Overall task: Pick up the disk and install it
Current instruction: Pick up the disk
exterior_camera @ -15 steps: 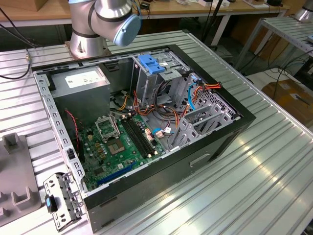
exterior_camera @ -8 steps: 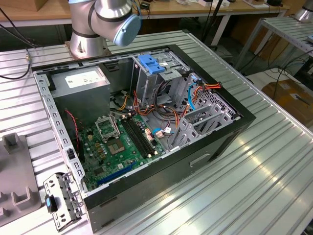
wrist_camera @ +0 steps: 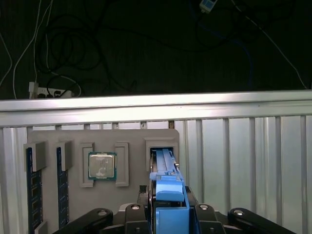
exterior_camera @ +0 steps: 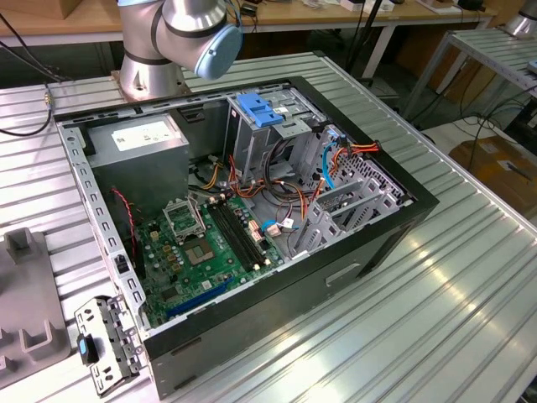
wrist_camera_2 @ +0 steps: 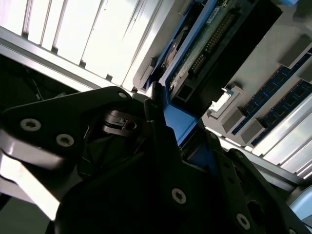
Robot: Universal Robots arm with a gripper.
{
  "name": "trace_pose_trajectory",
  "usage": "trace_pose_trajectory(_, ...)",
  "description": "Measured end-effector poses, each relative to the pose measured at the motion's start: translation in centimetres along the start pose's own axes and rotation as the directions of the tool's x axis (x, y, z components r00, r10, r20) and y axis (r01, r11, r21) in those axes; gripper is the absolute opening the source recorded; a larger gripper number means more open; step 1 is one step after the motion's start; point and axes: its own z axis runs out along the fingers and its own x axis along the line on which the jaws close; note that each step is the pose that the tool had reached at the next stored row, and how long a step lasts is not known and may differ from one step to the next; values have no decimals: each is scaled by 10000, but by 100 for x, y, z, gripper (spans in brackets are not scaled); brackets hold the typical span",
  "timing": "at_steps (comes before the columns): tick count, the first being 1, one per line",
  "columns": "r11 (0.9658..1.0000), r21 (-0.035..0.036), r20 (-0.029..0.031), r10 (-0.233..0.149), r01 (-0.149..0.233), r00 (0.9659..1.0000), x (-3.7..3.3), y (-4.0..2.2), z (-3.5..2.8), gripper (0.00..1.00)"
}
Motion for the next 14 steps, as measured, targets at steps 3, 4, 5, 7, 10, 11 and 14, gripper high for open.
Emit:
trace_pose_trajectory(3,10000,-3,1,-70,70,10000,1,0,0,37)
trace_pose_trajectory(4,10000,-4,1,-84,84,10000,1,0,0,37)
trace_pose_trajectory(5,10000,-4,1,-90,90,10000,1,0,0,37)
trace_pose_trajectory(7,10000,-5,1,-91,91,10000,1,0,0,37)
trace_pose_trajectory(10,10000,-4,1,-91,91,10000,1,0,0,37)
trace_pose_trajectory(11,10000,-4,1,-91,91,10000,0,0,0,37)
trace_pose_trajectory(14,10000,-2,1,-37,37,10000,1,-1,0,37)
